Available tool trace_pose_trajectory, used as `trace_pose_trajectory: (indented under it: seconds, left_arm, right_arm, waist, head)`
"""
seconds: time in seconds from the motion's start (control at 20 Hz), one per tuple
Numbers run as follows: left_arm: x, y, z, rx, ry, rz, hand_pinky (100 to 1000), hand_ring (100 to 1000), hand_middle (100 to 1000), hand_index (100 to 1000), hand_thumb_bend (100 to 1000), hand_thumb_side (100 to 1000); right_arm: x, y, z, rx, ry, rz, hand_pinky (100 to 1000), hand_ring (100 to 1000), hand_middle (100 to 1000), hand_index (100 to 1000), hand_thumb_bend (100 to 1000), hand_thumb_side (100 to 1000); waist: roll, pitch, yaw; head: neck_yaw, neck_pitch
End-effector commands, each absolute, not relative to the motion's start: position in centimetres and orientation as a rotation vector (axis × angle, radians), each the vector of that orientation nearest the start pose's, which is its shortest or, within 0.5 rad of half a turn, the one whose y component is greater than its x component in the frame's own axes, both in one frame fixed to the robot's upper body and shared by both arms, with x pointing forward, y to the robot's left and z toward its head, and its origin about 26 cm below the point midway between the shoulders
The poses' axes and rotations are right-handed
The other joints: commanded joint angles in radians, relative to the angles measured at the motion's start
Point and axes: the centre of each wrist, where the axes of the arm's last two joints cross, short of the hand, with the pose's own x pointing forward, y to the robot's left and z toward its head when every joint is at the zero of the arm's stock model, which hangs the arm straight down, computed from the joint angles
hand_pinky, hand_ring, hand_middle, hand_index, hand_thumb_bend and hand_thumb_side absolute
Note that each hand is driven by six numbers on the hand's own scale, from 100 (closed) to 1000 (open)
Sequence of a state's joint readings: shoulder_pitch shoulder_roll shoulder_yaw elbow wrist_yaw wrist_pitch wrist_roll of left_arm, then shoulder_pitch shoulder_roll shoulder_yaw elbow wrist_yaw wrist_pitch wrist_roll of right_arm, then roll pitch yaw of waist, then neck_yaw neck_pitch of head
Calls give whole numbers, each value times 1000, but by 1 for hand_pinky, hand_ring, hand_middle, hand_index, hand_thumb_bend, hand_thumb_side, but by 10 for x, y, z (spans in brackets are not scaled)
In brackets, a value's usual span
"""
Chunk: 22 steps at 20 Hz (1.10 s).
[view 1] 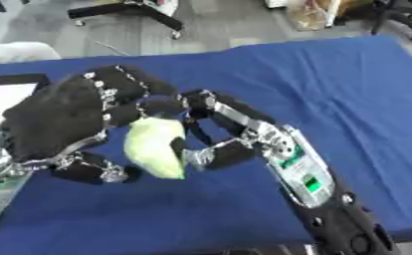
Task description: Pick up the objects with one hand, pass them to the other hand, and then place them into the box on the other side of the table.
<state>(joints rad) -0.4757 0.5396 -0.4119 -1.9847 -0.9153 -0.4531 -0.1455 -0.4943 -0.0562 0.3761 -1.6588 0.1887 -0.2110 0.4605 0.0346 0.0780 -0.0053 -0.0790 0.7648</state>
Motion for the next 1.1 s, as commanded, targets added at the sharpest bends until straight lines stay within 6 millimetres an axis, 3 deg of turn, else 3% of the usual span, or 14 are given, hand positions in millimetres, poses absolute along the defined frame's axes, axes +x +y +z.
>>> trace_pose_trajectory:
  seconds: [0.05, 0.45, 0.7, 0.75, 0.95, 1.1]
  left_arm:
    - [296, 185, 216, -787, 2319, 1902, 812, 794, 793, 887, 821, 129]
    - [295, 183, 211, -765, 2366, 1898, 757, 701, 680, 791, 771, 100]
    - [294, 183, 211, -762, 2385, 1889, 753, 696, 676, 788, 769, 100]
    - [295, 183, 211, -764, 2399, 1878, 641, 549, 553, 693, 729, 100]
    - [295, 183, 212, -764, 2488, 1789, 552, 443, 480, 633, 677, 100]
    - [295, 183, 212, -765, 2540, 1717, 527, 413, 459, 612, 652, 100]
  right_arm:
    - [333, -94, 160, 447, -2180, 1201, 512, 190, 118, 196, 100, 147]
    - [331, -98, 166, 462, -2189, 1196, 511, 191, 119, 196, 100, 149]
    - [330, -98, 168, 472, -2188, 1193, 511, 191, 119, 196, 100, 149]
    - [330, -98, 168, 475, -2188, 1193, 512, 191, 119, 196, 100, 152]
    - [329, -98, 169, 507, -2184, 1194, 513, 191, 119, 197, 100, 160]
    - [327, -97, 171, 538, -2180, 1204, 514, 191, 120, 197, 100, 162]
  waist:
    - [-1, -11, -1]
    - [-1, -9, -4]
    - [-1, -9, -5]
    - [-1, -9, -5]
    - [-2, -9, -6]
    - [-3, -9, -6]
  head:
    - [5, 5]
    - [8, 5]
    - [8, 5]
    - [9, 5]
    - [13, 5]
    - [15, 5]
